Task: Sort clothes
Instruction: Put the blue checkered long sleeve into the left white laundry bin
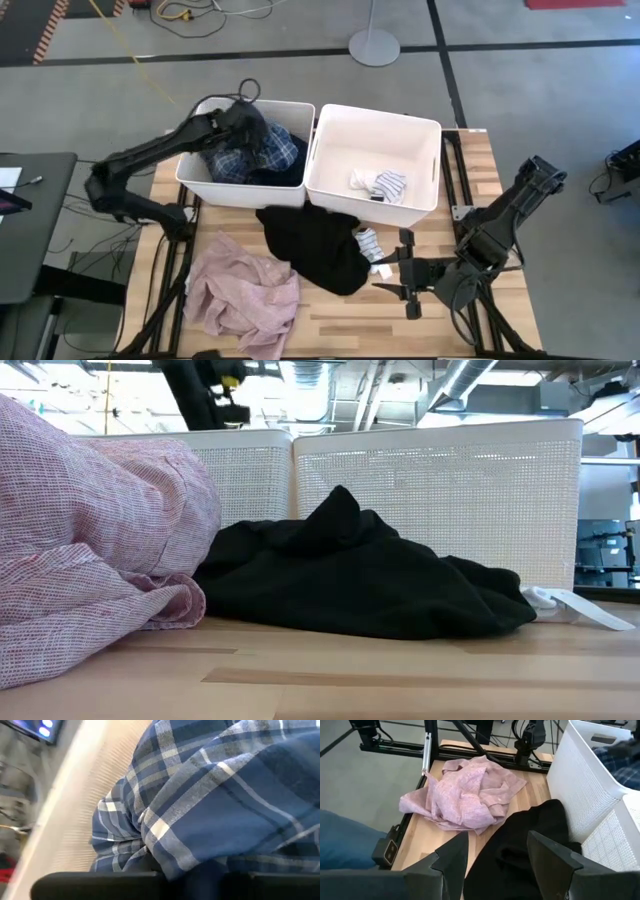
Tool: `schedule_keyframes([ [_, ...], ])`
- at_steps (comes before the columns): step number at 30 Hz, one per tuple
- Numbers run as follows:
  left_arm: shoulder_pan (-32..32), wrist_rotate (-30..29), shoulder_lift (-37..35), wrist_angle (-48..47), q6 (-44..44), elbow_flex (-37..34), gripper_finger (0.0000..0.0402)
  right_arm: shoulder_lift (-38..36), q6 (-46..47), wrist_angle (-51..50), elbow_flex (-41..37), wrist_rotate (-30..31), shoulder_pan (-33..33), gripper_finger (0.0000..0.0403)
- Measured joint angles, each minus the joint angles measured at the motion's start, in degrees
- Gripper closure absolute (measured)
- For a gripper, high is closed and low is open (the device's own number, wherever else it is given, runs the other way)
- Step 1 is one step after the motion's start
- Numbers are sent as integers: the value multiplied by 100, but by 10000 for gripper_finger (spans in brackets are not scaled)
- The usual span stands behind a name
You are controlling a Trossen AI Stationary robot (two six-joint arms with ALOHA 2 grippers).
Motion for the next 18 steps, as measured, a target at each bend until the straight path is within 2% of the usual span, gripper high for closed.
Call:
schedule_keyframes([
  [4,327,650,567,1,-53,0,378,0,78,-47,-14,-2,4,182],
  [7,495,905,996,5,-76,0,374,0,105,-59,-79,-2,2,182],
  [18,686,1071,2392,-22,42,13,370,-2,469,-72,-385,-3,3,182],
])
